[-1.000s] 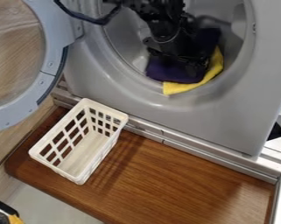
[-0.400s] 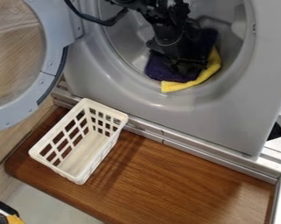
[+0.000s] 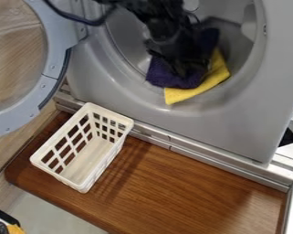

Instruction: Take the violet cloth out of the washing machine and put it on the table

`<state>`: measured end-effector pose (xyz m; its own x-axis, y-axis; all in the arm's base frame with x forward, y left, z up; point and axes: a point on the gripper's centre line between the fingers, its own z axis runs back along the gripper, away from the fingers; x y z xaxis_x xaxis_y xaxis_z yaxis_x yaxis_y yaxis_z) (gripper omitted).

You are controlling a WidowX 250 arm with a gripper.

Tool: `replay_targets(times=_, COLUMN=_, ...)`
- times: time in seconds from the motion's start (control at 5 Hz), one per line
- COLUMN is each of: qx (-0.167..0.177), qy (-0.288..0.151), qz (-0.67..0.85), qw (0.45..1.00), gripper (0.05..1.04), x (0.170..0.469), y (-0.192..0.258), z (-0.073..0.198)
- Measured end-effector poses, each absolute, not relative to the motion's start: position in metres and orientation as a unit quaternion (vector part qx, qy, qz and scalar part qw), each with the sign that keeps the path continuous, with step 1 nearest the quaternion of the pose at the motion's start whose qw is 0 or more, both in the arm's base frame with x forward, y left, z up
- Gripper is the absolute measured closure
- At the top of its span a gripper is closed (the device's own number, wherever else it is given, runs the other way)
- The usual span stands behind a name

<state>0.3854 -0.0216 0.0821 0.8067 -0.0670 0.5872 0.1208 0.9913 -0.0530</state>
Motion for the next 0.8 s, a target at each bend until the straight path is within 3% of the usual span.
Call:
replay_targets(times=0.2, qx=-0.057, qy=-0.376, qz=-0.049, qw=0.924, gripper=1.011, x=0.373, y=-0.008, z=0.124)
replay_targets(times=0.4, qx=-0.071, qy=-0.403, qz=-0.061, qw=0.91, gripper=1.012, x=0.347, y=-0.008, z=0.147)
replay_targets(times=0.6, qx=-0.073, qy=-0.361, qz=-0.085, qw=0.926, gripper=1.012, x=0.313, y=-0.019, z=0.139)
replay_targets(times=0.8, qx=-0.076, qy=-0.291, qz=-0.098, qw=0.949, gripper=1.012, x=0.277, y=-0.034, z=0.117)
